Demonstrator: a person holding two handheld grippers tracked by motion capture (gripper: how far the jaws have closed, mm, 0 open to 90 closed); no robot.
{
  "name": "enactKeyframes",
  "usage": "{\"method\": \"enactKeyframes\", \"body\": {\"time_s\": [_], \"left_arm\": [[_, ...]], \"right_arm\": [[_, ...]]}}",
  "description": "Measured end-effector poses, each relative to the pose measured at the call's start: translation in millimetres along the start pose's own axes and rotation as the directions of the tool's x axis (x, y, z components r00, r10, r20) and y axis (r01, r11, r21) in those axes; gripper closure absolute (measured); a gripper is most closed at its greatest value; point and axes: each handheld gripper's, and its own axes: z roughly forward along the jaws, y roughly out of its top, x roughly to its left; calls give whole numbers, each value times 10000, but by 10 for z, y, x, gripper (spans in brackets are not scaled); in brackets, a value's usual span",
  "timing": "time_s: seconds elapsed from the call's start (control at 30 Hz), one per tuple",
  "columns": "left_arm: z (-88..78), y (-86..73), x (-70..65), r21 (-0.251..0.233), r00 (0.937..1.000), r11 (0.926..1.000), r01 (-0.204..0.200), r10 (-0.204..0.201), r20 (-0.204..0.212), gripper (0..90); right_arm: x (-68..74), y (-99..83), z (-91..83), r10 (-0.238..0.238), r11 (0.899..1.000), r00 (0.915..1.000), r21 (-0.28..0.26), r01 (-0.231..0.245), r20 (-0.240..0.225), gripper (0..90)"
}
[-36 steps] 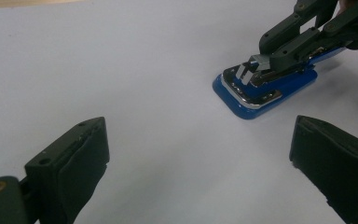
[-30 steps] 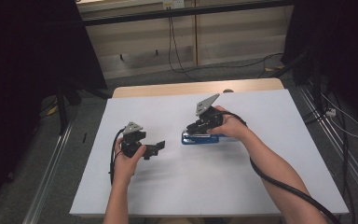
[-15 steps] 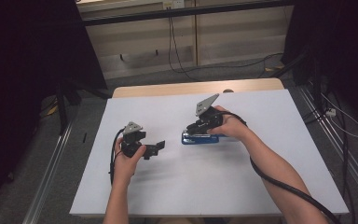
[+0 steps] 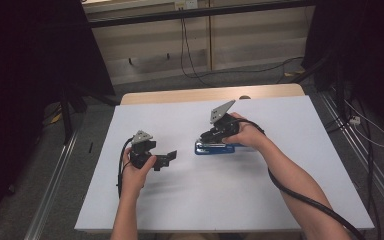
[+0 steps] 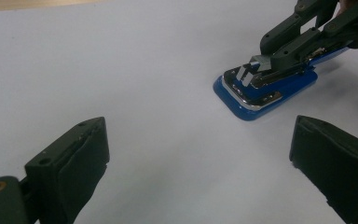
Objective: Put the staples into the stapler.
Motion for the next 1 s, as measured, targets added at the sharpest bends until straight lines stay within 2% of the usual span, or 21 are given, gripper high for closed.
{"method": "enactKeyframes", "body": {"time_s": [1.0], "left_arm": [[0,1,2,-17,10000,10000,-3,3,-5,49]], "right_arm": [[5,-11,51,13,10000,10000,58,-13,4,794]]}}
